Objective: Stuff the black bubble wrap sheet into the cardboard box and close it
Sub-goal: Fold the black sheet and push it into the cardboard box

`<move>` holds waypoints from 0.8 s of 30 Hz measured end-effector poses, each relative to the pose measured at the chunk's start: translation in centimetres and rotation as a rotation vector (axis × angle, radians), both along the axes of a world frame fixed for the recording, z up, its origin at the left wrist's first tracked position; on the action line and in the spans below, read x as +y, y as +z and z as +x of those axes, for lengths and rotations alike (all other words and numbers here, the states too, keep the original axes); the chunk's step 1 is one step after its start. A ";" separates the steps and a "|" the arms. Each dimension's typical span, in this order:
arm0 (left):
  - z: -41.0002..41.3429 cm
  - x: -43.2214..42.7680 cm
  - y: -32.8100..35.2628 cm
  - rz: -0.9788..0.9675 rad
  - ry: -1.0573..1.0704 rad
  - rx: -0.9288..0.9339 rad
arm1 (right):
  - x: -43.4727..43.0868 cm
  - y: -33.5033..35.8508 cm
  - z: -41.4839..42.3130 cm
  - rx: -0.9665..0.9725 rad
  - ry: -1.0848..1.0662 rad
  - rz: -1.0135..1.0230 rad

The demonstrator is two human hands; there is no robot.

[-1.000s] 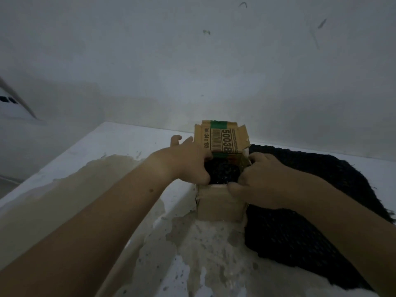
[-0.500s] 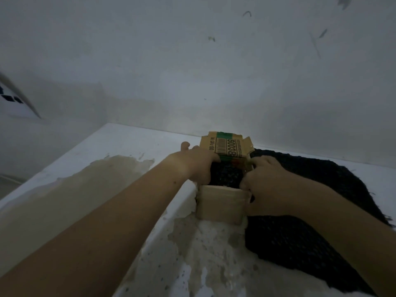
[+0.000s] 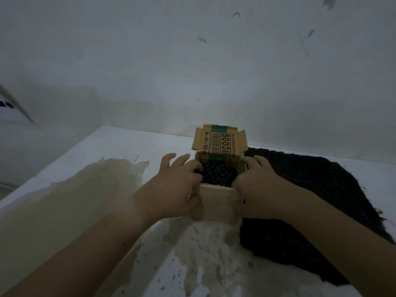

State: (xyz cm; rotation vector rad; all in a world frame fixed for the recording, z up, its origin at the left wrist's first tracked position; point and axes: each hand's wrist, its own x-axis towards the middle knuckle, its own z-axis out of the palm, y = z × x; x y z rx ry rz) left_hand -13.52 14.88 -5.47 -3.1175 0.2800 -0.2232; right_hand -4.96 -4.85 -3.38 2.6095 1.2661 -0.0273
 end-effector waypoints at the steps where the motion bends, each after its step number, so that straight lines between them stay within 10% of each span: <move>1: 0.0 -0.1 -0.2 -0.005 -0.012 -0.022 | 0.3 -0.2 -0.1 0.002 0.002 -0.022; 24: 2.2 0.0 -0.2 0.052 -0.004 -0.078 | 1.2 -0.6 3.8 0.200 -0.164 0.087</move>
